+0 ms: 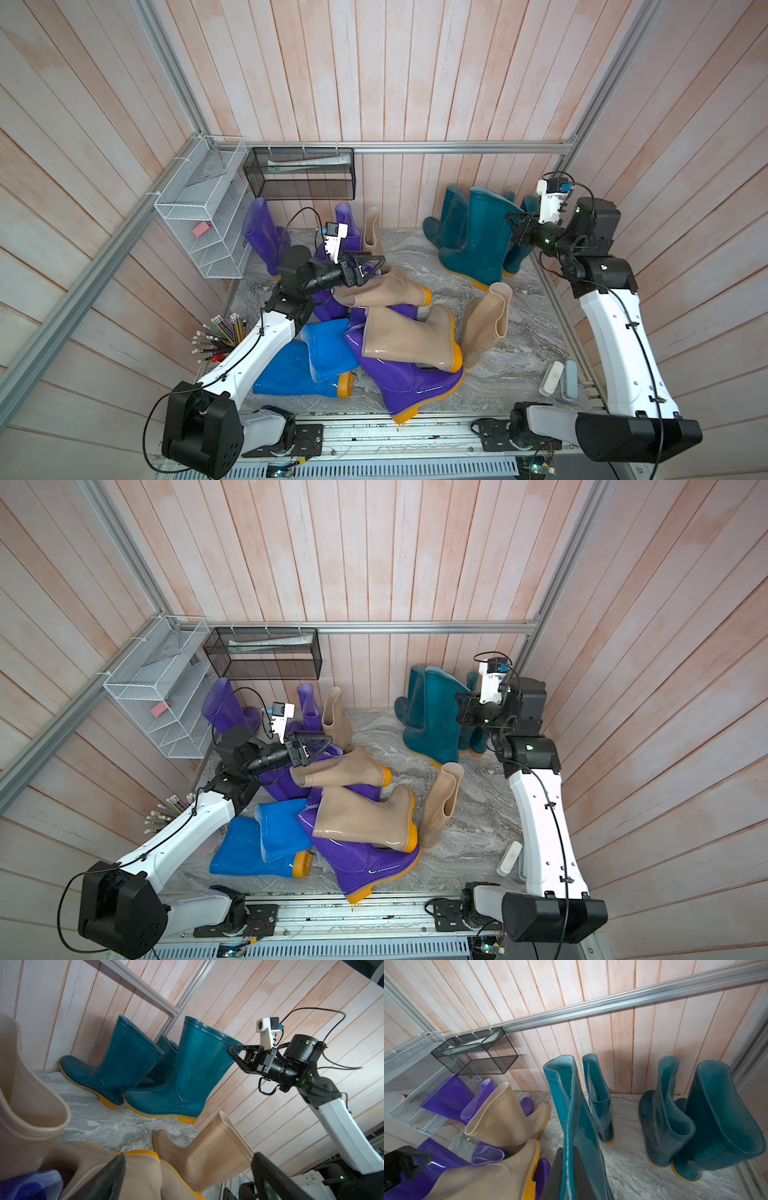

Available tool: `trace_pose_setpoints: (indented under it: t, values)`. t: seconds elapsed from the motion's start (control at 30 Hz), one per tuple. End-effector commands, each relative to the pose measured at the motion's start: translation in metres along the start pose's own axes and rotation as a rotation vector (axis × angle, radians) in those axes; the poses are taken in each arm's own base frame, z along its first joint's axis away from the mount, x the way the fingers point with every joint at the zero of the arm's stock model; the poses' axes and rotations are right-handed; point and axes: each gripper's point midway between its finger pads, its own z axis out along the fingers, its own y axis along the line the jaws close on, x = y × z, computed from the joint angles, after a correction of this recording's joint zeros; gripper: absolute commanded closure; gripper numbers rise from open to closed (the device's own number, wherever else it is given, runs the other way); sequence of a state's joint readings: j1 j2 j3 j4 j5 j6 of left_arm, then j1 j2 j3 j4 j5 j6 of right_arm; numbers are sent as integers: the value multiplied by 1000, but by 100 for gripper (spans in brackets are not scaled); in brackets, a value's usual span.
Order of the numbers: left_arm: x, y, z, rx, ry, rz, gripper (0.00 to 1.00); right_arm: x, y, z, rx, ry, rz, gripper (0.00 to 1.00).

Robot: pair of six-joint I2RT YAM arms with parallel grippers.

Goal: Match and arrange rain boots in pairs
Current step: Place the rain boot at the center of the board.

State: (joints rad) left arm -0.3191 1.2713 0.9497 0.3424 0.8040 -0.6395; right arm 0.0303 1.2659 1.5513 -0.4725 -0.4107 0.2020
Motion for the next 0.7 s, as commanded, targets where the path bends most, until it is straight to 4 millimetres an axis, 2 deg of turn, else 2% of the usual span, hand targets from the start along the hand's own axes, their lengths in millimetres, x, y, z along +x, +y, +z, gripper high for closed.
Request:
trace_pose_setpoints:
  t: [0.0, 0.13, 0.33, 0.67]
  values:
    - [-8, -8, -3, 7, -17, 40, 3, -35, 41, -6, -112, -113, -65, 100]
    - [-8, -8, -3, 4, -16, 41, 3, -36, 56, 16, -119, -132, -23, 100]
    - [-8, -8, -3, 2, -15, 43, 3, -35, 44, 63, -28, -180, 111, 100]
    - [-9, -5, -5, -7, -17, 46, 3, -32, 49, 174, -80, -119, 89, 100]
